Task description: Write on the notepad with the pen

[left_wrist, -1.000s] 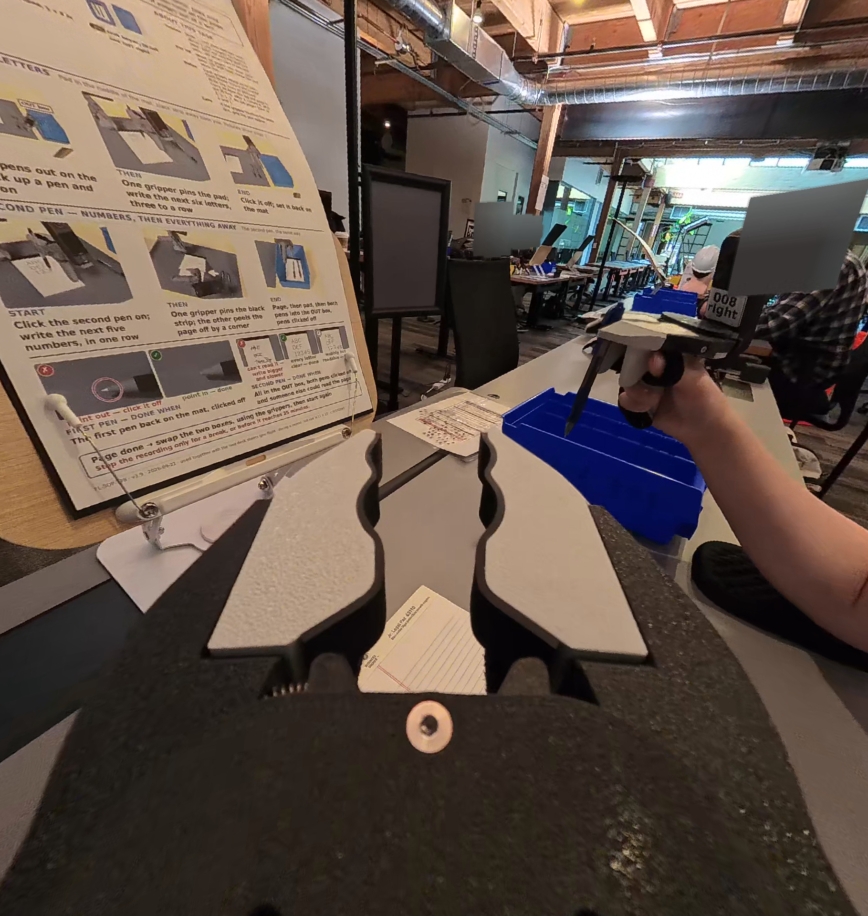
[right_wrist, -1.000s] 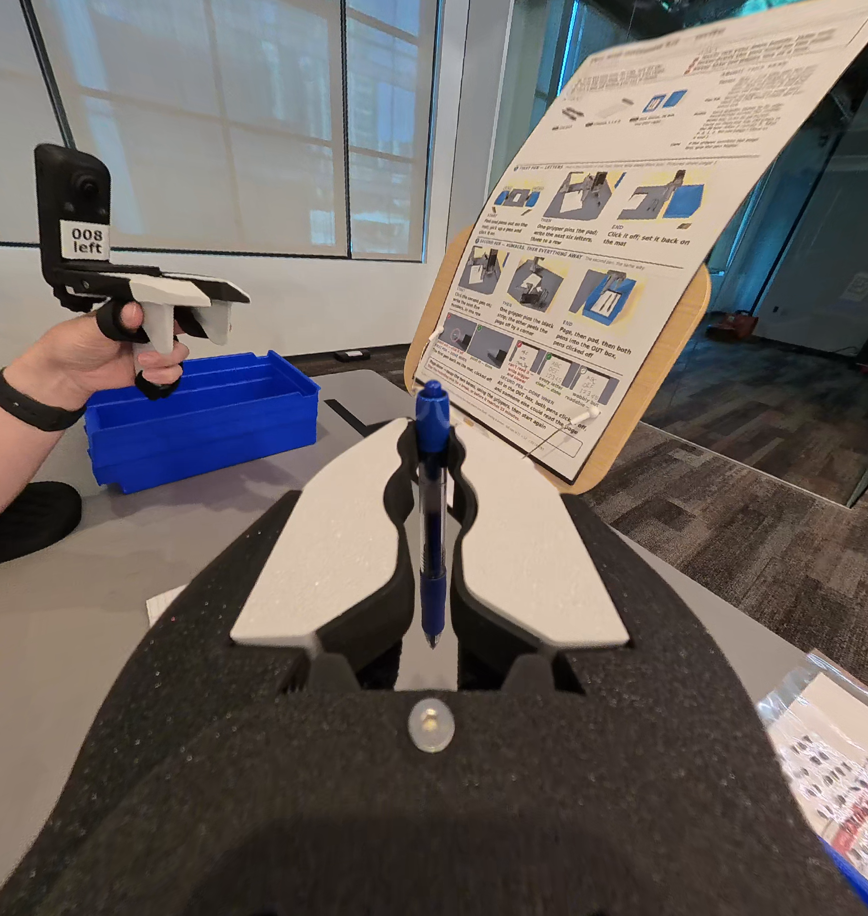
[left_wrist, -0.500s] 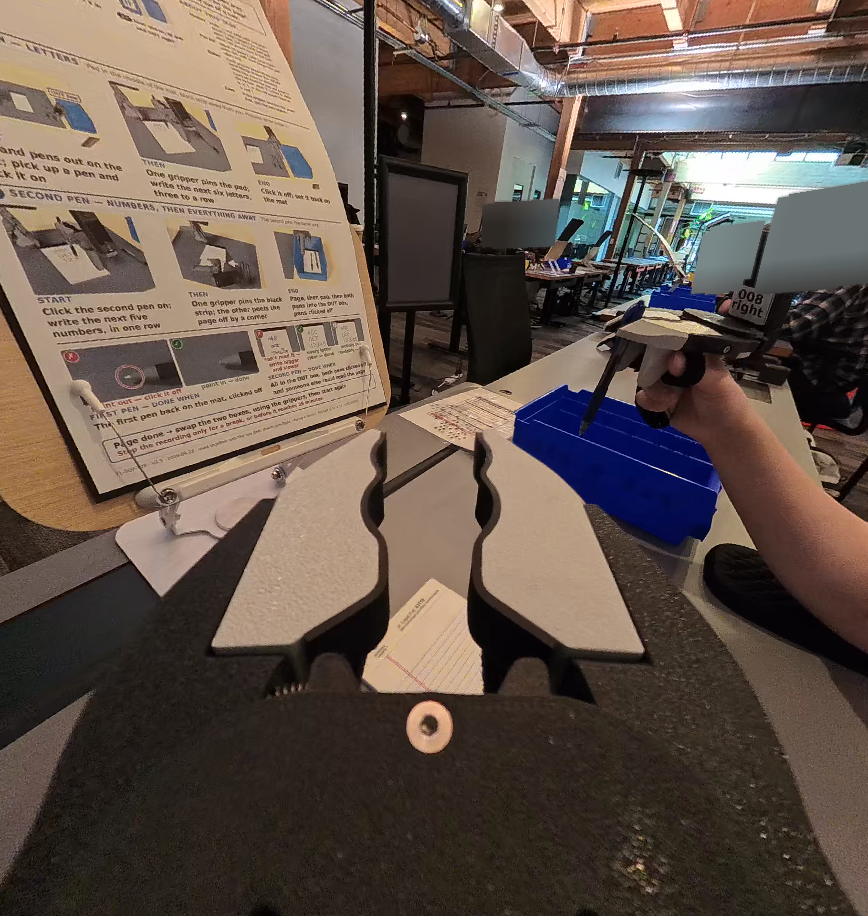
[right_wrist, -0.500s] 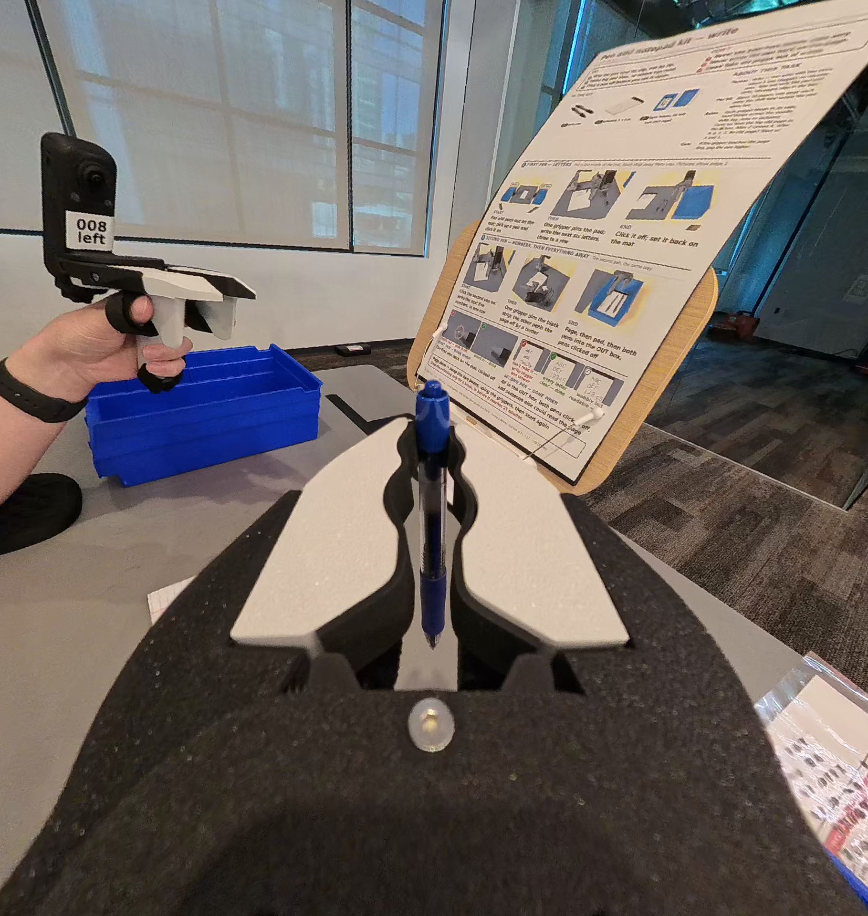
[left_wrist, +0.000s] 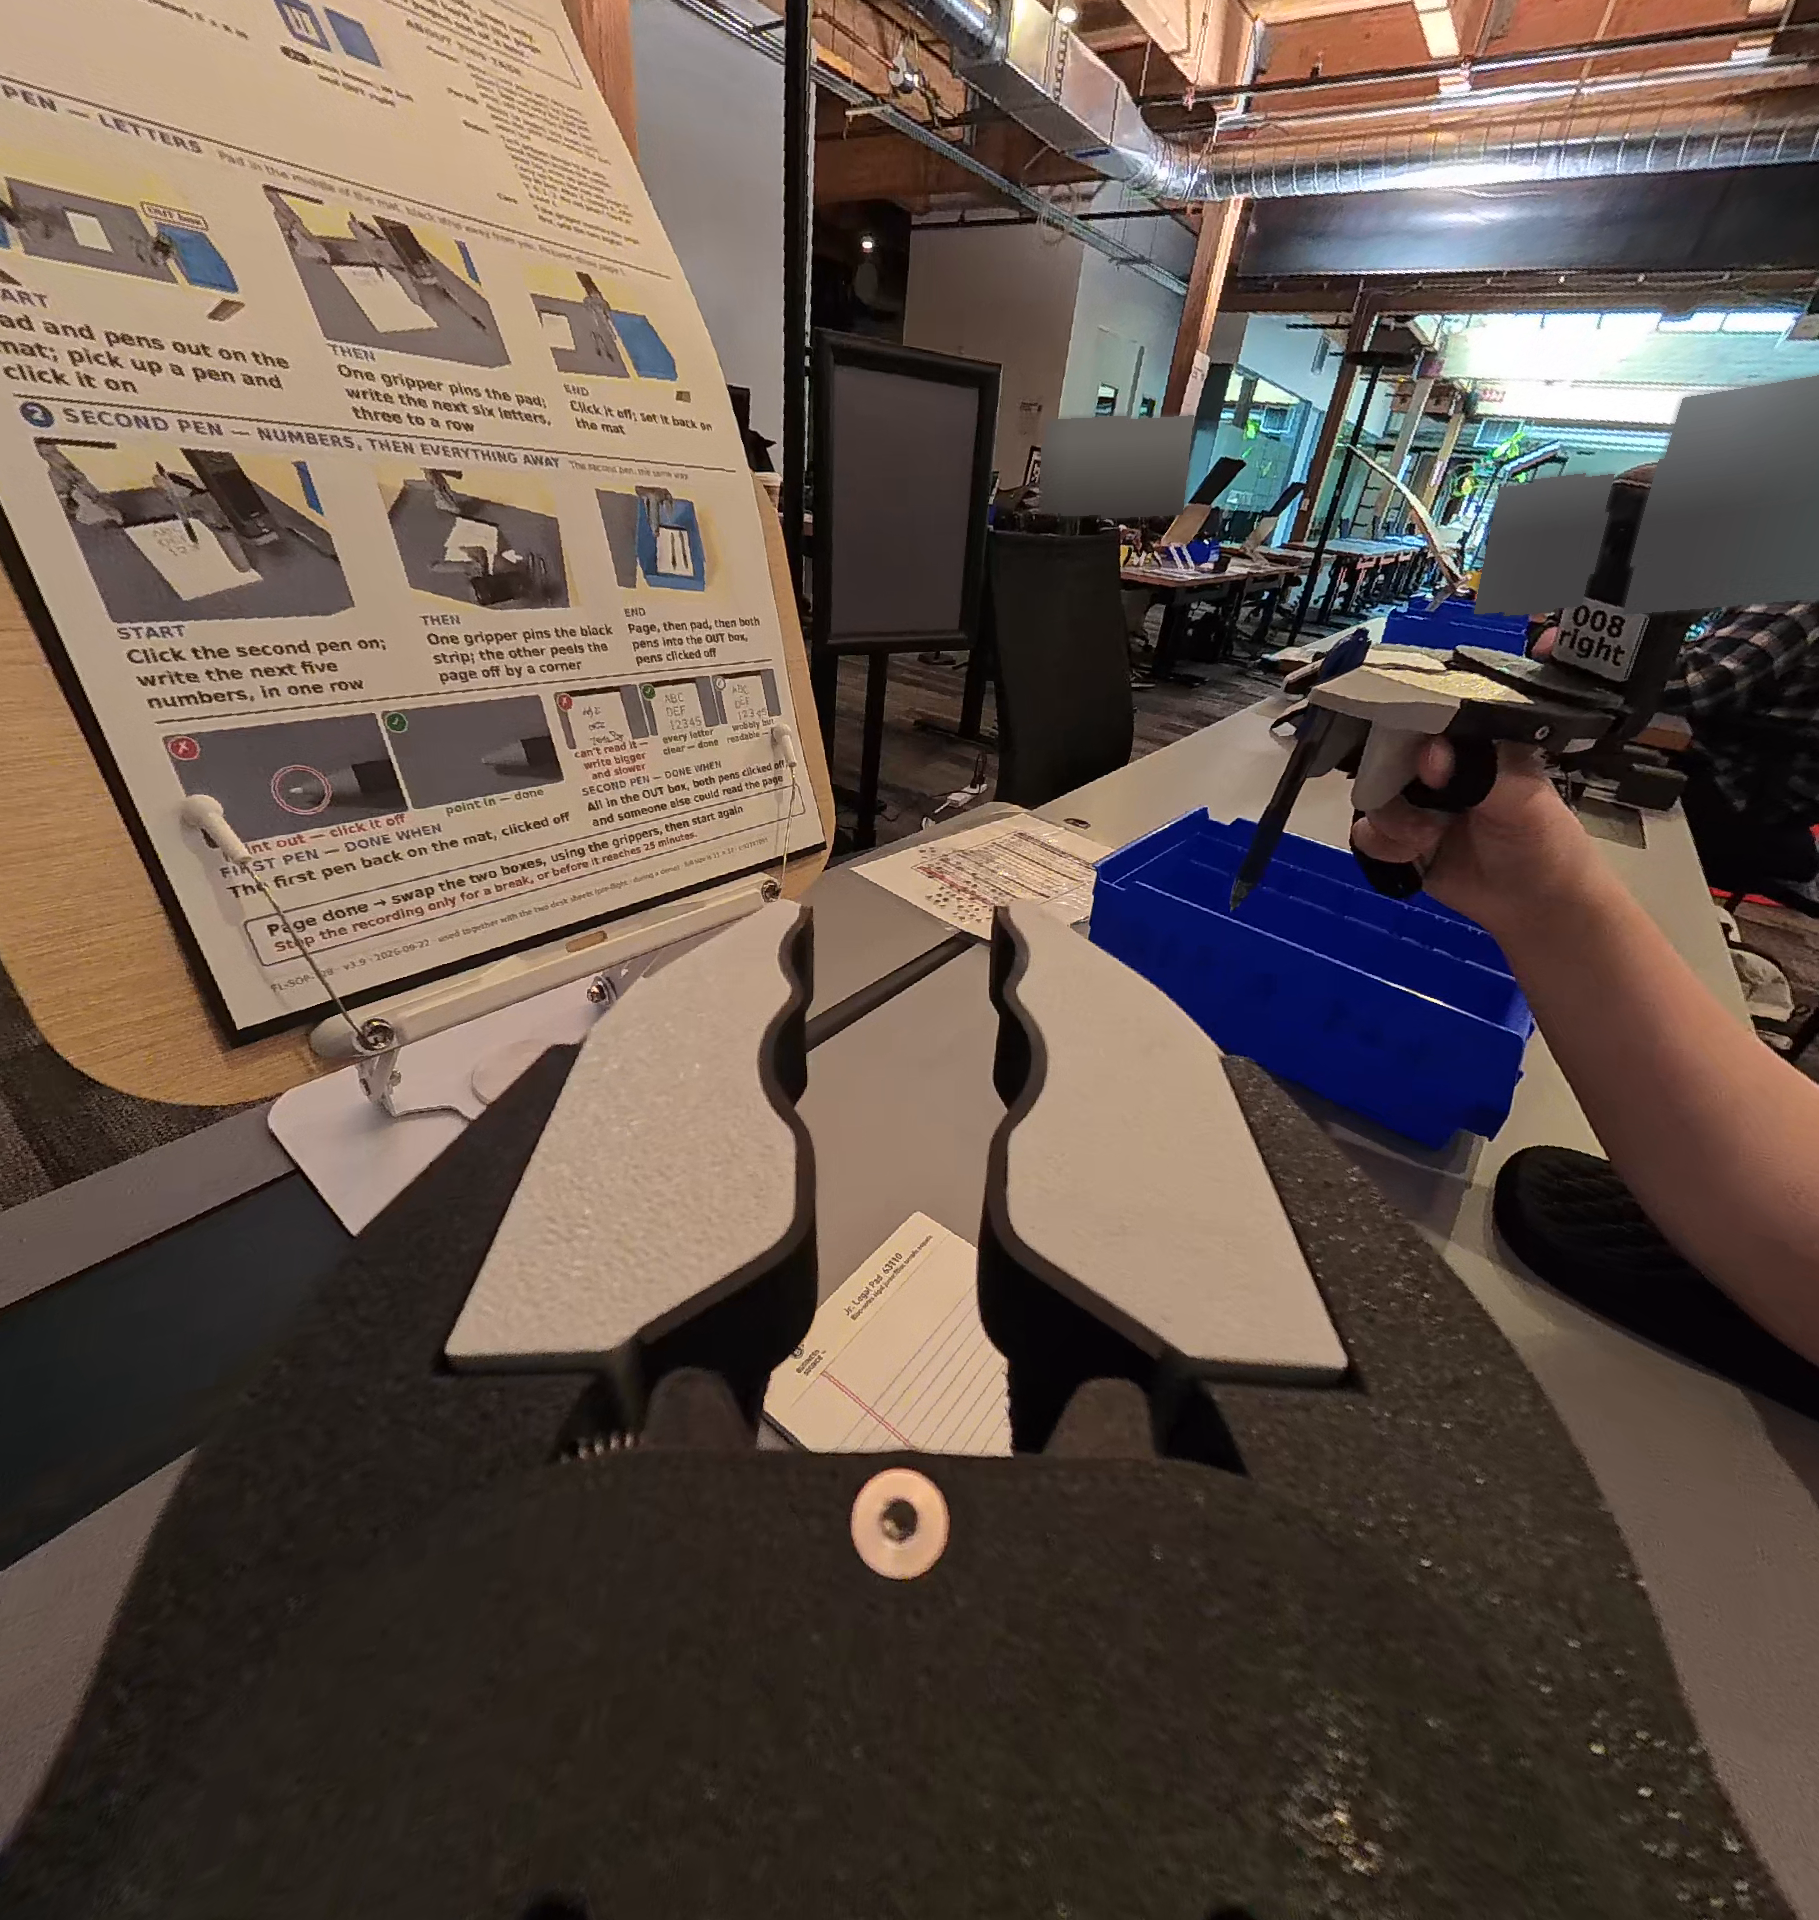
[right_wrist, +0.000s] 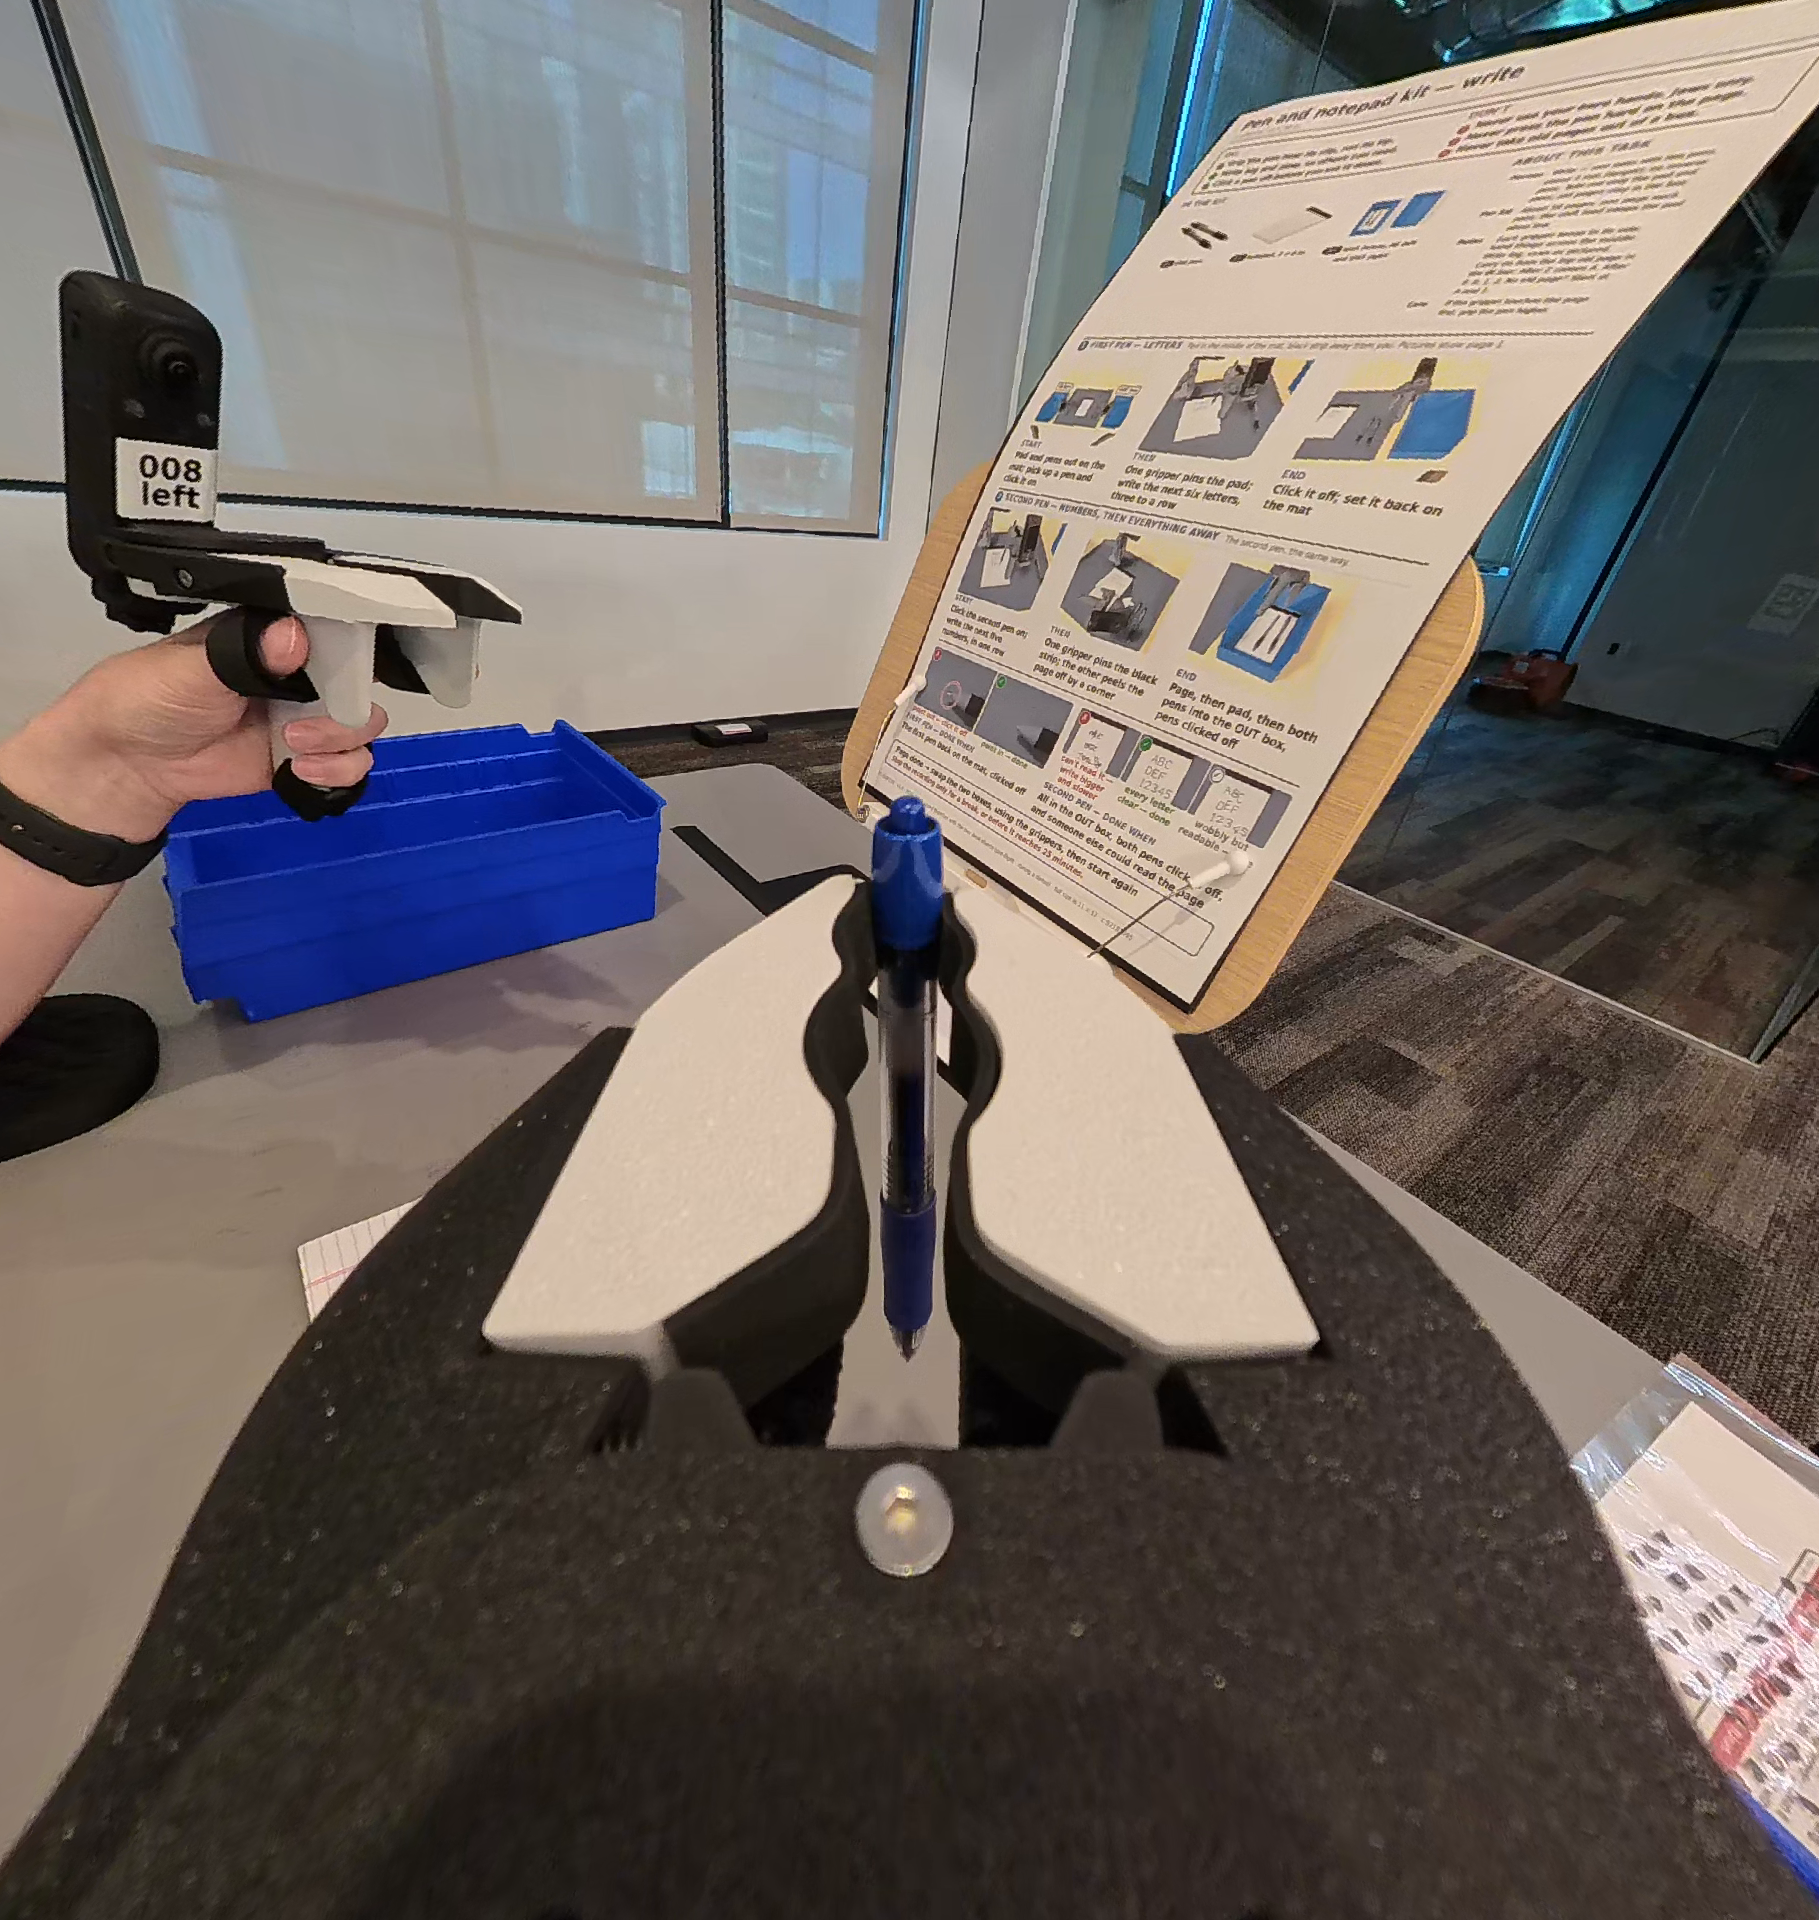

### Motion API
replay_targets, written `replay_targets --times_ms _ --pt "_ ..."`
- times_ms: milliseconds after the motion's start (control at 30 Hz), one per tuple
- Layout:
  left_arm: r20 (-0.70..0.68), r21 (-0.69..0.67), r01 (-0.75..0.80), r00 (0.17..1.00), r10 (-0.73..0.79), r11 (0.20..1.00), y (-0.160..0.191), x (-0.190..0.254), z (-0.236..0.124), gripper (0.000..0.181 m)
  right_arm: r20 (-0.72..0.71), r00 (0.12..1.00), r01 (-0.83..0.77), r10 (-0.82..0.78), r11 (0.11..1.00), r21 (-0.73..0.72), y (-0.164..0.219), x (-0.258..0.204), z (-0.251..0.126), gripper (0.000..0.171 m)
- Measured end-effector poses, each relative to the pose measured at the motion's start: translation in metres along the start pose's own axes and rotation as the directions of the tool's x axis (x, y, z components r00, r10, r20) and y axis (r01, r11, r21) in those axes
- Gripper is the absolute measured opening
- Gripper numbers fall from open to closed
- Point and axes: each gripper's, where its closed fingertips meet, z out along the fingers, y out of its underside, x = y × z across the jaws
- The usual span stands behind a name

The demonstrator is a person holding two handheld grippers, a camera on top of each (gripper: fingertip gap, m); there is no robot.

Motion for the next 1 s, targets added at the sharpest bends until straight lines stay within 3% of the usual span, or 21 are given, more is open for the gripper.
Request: replay_targets --times_ms 1000 --pt "0.084 0.042 -0.008 0.996 0.005 0.999 -0.018 -0.014 -0.022 0.030 -0.058 0.998 -0.017 0.021 0.997 0.078 -0.004 -0.009 0.015 0.011"
